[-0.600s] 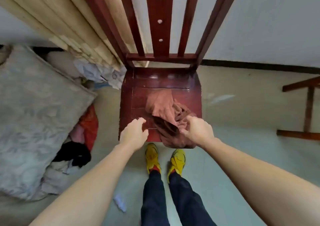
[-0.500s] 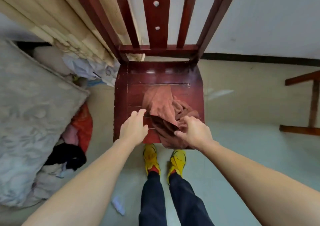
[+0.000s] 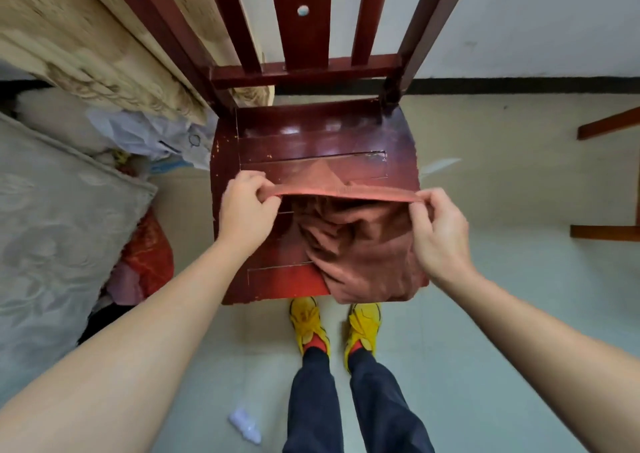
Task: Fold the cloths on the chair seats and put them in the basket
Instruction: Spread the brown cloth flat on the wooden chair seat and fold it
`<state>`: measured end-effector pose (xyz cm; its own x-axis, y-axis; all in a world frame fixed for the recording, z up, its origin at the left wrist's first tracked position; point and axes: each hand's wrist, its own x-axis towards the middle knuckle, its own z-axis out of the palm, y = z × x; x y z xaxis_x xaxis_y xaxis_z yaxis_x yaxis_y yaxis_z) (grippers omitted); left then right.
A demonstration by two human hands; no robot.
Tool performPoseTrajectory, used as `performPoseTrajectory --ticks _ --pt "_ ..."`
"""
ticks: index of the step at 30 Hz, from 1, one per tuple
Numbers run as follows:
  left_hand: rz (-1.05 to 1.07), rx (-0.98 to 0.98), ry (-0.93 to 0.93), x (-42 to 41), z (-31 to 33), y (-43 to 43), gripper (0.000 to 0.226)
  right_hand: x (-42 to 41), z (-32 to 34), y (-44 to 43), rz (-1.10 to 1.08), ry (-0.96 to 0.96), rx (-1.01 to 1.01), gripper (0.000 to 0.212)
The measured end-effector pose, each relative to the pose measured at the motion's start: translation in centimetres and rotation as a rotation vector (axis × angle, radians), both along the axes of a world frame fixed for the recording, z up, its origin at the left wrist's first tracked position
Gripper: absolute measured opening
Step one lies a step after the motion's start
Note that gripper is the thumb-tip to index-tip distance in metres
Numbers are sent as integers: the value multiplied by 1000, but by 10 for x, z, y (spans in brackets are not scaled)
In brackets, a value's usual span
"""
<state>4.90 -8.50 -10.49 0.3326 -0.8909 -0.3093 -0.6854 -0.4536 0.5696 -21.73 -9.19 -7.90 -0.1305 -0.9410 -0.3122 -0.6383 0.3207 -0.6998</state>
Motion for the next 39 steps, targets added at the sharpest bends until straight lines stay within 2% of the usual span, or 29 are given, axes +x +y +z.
performPoseTrajectory --ticks 2,6,11,13,15,17,19,21,23,26,28,30,32,35,39 --pt "168 -43 158 13 19 -21 7 6 14 -36 -41 -25 -28 7" --pt "459 -90 457 30 47 -64 19 15 32 -93 -35 72 -59 11" --pt "600 -57 461 38 38 -98 22 21 21 -137 -17 316 29 19" --pt "666 -12 526 40 26 -106 18 24 6 -151 -56 243 86 11" --pt "750 18 660 42 14 -112 9 30 -10 -161 -143 45 96 4" --pt "797 22 787 44 2 -114 9 35 -27 -164 -225 -84 67 8" --pt "806 77 765 41 -12 -106 23 37 -38 -155 -244 -93 71 30" --pt "789 184 680 31 -23 -84 22 32 -48 -131 -245 -13 145 51" --pt "778 332 709 15 -33 -59 20 26 -59 -99 -239 44 291 58" --pt "788 433 782 -11 -43 -34 23 24 -71 -52 -139 25 453 48" --pt "762 437 755 -23 -50 -28 5 24 -81 -32 -17 80 452 33" --pt "731 418 729 -30 -53 -26 18 21 -86 -21 58 105 482 27" --pt "710 401 766 -34 -50 -23 22 17 -87 -14 25 42 508 24" --pt "732 393 847 -39 -43 -15 22 10 -85 -4 -162 -103 440 24" --pt "868 411 801 -41 -44 4 15 1 -77 7 -218 -42 352 23"
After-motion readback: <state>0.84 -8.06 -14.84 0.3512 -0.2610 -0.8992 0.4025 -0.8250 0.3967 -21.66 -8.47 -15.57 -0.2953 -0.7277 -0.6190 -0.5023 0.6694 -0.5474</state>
